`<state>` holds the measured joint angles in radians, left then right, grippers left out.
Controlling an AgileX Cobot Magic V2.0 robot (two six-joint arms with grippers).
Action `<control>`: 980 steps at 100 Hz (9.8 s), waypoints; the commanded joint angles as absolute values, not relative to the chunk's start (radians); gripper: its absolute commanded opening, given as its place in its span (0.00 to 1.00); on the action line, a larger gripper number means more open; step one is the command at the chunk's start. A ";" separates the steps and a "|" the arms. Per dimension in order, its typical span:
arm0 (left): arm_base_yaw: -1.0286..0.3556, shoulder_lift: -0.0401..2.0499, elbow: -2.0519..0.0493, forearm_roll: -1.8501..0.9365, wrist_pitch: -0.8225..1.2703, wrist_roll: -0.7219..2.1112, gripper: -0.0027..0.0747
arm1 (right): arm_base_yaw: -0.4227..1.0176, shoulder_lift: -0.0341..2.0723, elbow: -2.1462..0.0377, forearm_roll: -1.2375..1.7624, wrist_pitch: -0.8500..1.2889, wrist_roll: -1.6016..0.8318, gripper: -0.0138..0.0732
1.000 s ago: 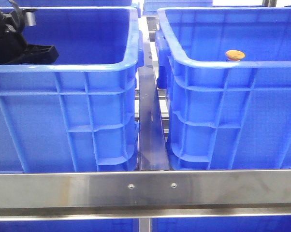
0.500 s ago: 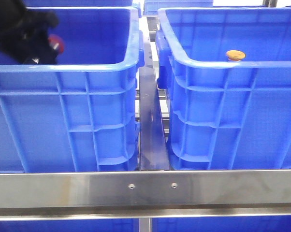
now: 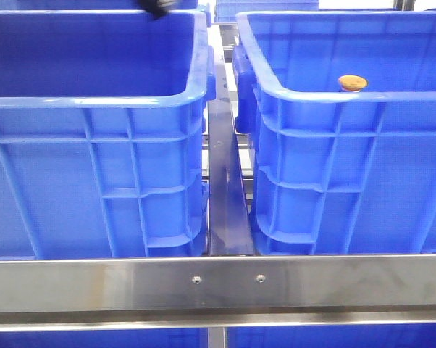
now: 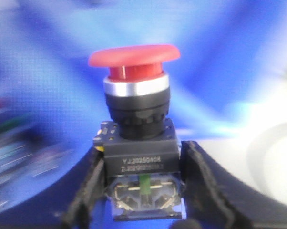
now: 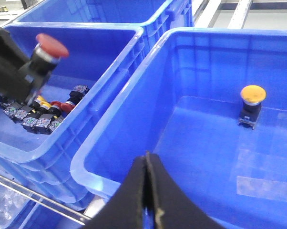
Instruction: Pick red and yellow buttons and place in box
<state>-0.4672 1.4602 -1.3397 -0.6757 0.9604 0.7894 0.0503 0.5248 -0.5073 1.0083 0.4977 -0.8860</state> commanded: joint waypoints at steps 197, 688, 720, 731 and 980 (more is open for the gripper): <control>-0.647 1.470 -1.366 -0.755 1.055 0.884 0.38 | 0.132 1.142 -0.763 1.552 1.083 -0.856 0.35; -0.785 0.912 -0.747 -0.034 0.216 -0.115 0.01 | -0.074 0.507 -0.448 1.200 0.245 -1.073 0.09; -0.785 0.677 -0.506 -0.035 0.085 -0.115 0.01 | -0.074 0.223 -0.326 1.200 0.307 -1.073 0.09; -0.783 0.621 -0.466 -0.035 0.082 -0.115 0.01 | -0.074 0.184 -0.322 1.200 0.317 -1.073 0.09; 0.067 -0.037 0.054 0.007 0.033 -0.007 0.01 | -0.074 0.182 -0.322 1.205 0.351 -1.073 0.09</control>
<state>0.0638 -0.0059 0.0008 0.0156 0.1032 0.0000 -0.0751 0.1742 -0.2954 1.1767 0.3764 -1.0582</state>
